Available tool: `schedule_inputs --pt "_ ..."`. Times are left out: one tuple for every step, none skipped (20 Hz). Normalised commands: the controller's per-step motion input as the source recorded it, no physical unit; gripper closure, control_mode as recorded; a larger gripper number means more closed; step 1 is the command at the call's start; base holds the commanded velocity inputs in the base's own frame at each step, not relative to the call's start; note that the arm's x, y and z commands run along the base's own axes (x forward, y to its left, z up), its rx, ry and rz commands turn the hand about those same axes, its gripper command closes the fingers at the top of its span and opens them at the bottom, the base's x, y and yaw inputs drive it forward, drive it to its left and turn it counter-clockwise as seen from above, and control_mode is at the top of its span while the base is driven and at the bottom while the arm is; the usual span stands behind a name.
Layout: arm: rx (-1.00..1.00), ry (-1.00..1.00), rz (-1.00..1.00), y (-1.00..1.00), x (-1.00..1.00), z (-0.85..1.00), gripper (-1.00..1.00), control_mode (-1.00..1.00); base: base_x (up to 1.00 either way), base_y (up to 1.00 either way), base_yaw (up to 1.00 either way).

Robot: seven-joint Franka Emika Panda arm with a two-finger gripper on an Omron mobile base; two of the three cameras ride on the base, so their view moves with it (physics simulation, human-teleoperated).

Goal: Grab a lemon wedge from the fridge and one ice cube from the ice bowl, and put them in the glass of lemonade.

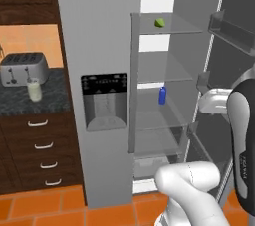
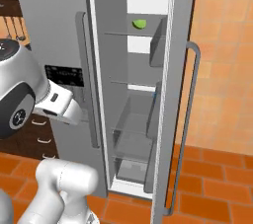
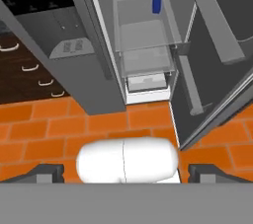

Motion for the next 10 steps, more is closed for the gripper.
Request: schedule_inputs --pt "0.0 0.0 0.0 0.0 0.0 0.0 -1.0 1.0 0.74 -0.13 -0.14" --pt "0.0 0.0 0.0 0.0 0.0 0.0 -1.0 1.0 0.75 -0.09 -0.18" --pt "0.0 0.0 0.0 0.0 0.0 0.0 -1.0 1.0 0.71 -0.06 -0.19" --pt "0.0 0.0 0.0 0.0 0.0 0.0 -1.0 1.0 0.58 -0.14 -0.2" --pt "0.0 0.0 0.0 0.0 0.0 0.0 -1.0 1.0 0.36 -0.31 -0.17" --pt "0.0 0.0 0.0 0.0 0.0 0.0 -1.0 1.0 0.19 -0.36 -0.15" --pt "0.0 0.0 0.0 0.0 0.0 0.0 -1.0 1.0 0.09 -0.31 -0.11" --pt "0.0 0.0 0.0 0.0 0.0 0.0 -1.0 1.0 0.12 -0.28 -0.08" --pt "0.0 0.0 0.0 0.0 0.0 0.0 -1.0 1.0 0.19 -0.31 -0.05" --pt "0.0 0.0 0.0 0.0 0.0 0.0 -1.0 1.0 0.35 -0.18 -0.01"
